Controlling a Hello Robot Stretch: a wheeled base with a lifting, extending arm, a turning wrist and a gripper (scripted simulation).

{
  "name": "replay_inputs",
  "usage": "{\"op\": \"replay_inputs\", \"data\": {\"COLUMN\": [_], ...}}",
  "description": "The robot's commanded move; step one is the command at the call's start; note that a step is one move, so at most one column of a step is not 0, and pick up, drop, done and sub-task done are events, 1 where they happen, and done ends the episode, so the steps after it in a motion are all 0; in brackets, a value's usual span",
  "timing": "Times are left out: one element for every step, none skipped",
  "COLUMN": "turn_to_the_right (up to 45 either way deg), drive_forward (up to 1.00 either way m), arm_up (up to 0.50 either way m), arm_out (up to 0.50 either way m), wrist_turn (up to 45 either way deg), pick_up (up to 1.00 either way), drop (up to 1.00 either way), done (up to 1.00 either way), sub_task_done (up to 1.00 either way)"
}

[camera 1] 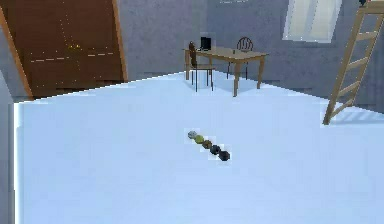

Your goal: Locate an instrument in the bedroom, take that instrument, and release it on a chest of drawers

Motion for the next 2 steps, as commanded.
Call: {"op": "replay_inputs", "data": {"turn_to_the_right": [12.0, 0.0], "drive_forward": [0.00, 0.35], "arm_up": [0.00, 0.00], "arm_out": [0.00, 0.00], "wrist_turn": [0.0, 0.0], "pick_up": [0.00, 0.00], "drop": [0.00, 0.00], "done": [0.00, 0.00], "sub_task_done": [0.00, 0.00]}}
